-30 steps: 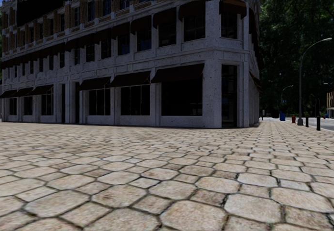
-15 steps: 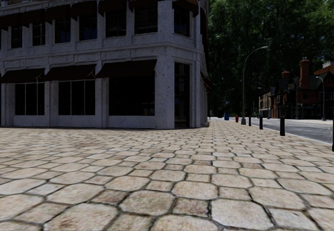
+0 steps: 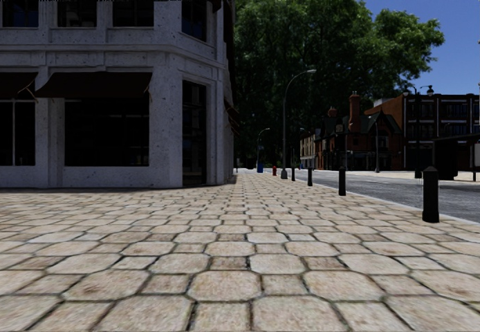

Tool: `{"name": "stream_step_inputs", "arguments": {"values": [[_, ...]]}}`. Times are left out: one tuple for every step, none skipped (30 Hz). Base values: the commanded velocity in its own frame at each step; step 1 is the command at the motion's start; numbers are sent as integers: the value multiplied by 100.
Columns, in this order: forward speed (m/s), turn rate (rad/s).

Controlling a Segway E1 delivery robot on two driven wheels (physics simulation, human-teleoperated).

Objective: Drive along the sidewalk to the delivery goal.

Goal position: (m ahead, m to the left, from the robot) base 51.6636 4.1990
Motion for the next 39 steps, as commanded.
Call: {"name": "stream_step_inputs", "arguments": {"values": [[200,-41],[200,0],[200,0],[200,0],[200,0],[200,0],[200,0],[200,0],[200,0],[200,0],[200,0],[200,0],[200,0],[200,0],[200,0],[200,0],[200,0],[200,0],[200,0],[200,0],[200,0],[200,0],[200,0],[200,0],[200,0],[200,0],[200,0],[200,0],[200,0],[200,0],[200,0],[200,0],[200,0],[200,0],[200,0],[200,0],[200,0],[200,0],[200,0]]}}
